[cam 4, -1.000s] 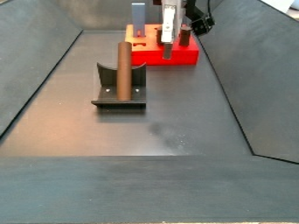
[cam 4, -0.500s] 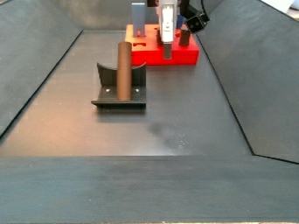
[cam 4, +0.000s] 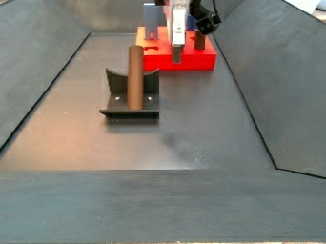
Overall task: Pick up the oval object. Move up. Place the oval object on the fixture. Regrasp the oval object. Move to above the board. Insert the oval object.
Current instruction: Regrasp the oval object.
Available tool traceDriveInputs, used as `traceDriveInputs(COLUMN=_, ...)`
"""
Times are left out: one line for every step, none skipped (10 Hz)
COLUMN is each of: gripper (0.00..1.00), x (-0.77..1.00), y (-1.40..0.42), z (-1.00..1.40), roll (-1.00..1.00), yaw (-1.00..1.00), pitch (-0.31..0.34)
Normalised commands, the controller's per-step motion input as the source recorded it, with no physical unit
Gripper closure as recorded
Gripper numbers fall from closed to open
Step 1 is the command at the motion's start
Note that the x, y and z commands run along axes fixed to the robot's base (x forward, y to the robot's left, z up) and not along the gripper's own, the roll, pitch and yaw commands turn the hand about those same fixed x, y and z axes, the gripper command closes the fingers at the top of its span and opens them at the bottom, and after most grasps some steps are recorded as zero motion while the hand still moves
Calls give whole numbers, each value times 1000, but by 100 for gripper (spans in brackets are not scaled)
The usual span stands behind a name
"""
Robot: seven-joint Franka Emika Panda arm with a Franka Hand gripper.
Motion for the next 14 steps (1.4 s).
traceDriveInputs(gripper=0, x=1000, y=-25, z=-33, roll=66, yaw=65, pitch=13)
traceDriveInputs(gripper=0, x=1000, y=-25, z=-40, roll=80, yaw=52, pitch=23)
traceDriveInputs(gripper=0, x=1000, y=-24, z=-47, roll=86, yaw=47, pitch=30)
traceDriveInputs(gripper=0, x=1000, y=-20, z=-43, roll=96, yaw=30, pitch=49)
traceDriveInputs(gripper=0, x=1000, y=-19, z=-36, roll=98, yaw=22, pitch=57)
traceDriveInputs(gripper=0, x=1000, y=-19, z=-34, roll=103, yaw=17, pitch=69)
traceDriveInputs(gripper=0, x=1000, y=-18, z=-41, roll=110, yaw=20, pitch=79)
traceDriveInputs(gripper=0, x=1000, y=-19, z=-39, roll=116, yaw=24, pitch=94)
traceDriveInputs(gripper=0, x=963, y=-20, z=-37, roll=115, yaw=27, pitch=101)
traceDriveInputs(gripper=0, x=859, y=-16, z=-33, roll=117, yaw=37, pitch=113)
traceDriveInputs(gripper=0, x=787, y=-17, z=-30, roll=116, yaw=45, pitch=117)
traceDriveInputs(gripper=0, x=727, y=-20, z=-38, roll=111, yaw=64, pitch=117)
traceDriveInputs(gripper=0, x=676, y=-19, z=-41, roll=111, yaw=76, pitch=118)
traceDriveInputs(gripper=0, x=615, y=-19, z=-40, roll=111, yaw=89, pitch=119)
